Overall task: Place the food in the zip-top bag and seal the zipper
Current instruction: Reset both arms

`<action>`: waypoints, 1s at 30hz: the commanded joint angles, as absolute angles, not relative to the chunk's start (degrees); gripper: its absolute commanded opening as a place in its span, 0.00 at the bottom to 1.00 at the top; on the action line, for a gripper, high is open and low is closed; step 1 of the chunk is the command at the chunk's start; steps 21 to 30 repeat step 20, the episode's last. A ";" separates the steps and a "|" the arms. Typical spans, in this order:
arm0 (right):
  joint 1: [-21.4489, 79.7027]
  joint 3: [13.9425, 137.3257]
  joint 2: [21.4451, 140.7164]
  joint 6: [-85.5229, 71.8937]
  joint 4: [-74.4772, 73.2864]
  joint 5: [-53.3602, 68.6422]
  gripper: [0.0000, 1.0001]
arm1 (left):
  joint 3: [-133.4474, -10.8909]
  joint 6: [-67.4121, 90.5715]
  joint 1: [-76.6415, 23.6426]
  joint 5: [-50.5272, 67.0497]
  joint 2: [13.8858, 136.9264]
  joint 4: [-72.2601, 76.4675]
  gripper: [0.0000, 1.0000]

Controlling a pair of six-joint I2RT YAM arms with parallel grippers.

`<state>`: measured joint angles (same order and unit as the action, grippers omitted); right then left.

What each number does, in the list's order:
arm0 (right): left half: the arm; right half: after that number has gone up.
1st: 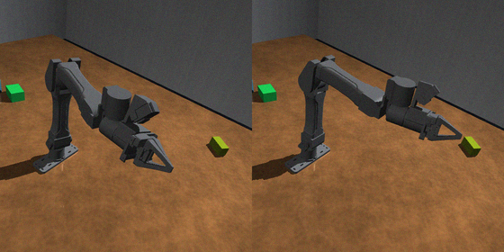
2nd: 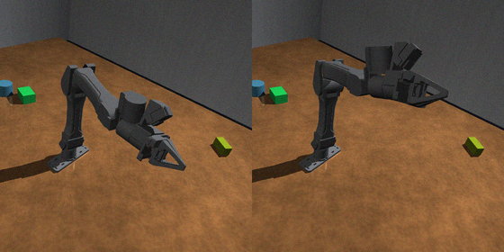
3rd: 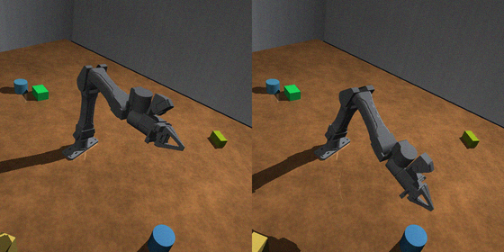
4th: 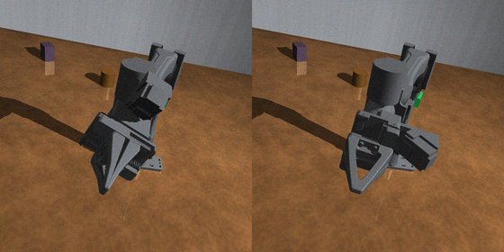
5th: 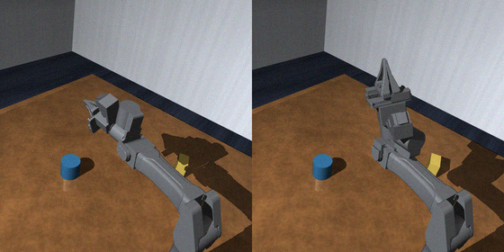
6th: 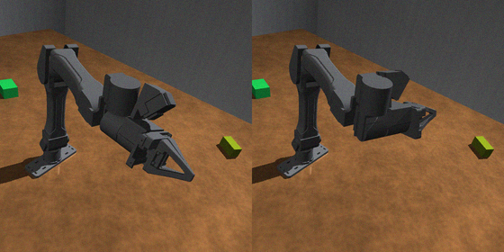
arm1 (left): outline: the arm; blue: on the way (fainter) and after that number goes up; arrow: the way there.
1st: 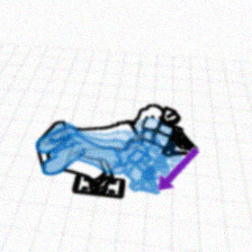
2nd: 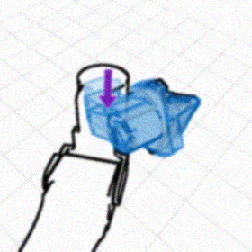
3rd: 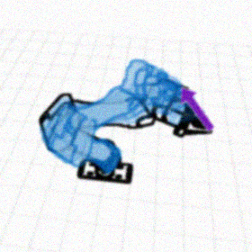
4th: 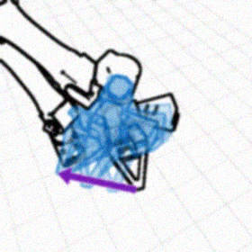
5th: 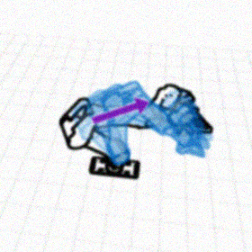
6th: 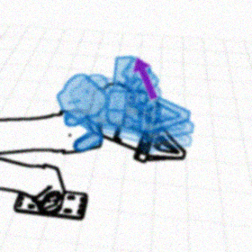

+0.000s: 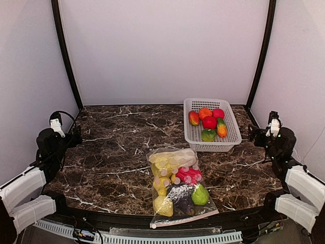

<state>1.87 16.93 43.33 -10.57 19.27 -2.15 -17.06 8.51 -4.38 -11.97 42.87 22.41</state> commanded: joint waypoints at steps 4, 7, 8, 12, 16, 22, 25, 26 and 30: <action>1.52 8.78 43.04 -5.95 38.44 -8.50 0.99 | -10.13 3.46 -4.50 -15.74 47.05 37.60 0.99; 1.52 8.23 42.83 -5.89 38.82 -9.28 0.99 | -8.11 3.69 -4.56 -15.89 48.65 38.75 0.99; 1.50 8.16 42.74 -5.87 38.81 -9.62 0.99 | -7.57 4.11 -4.50 -16.39 48.94 39.28 0.99; 1.54 7.70 42.01 -6.22 38.17 -9.85 0.99 | -6.40 4.74 -4.49 -17.99 47.60 39.60 0.99; 1.57 7.43 41.37 -6.33 37.89 -9.83 0.99 | -6.07 4.59 -4.54 -19.35 46.58 38.35 0.99; 1.49 7.36 41.35 -6.32 37.66 -10.39 0.99 | -6.23 5.46 -4.54 -20.97 46.05 37.33 0.99; 1.49 7.36 41.35 -6.32 37.66 -10.39 0.99 | -6.23 5.46 -4.54 -20.97 46.05 37.33 0.99; 1.49 7.36 41.35 -6.32 37.66 -10.39 0.99 | -6.23 5.46 -4.54 -20.97 46.05 37.33 0.99; 1.49 7.36 41.35 -6.32 37.66 -10.39 0.99 | -6.23 5.46 -4.54 -20.97 46.05 37.33 0.99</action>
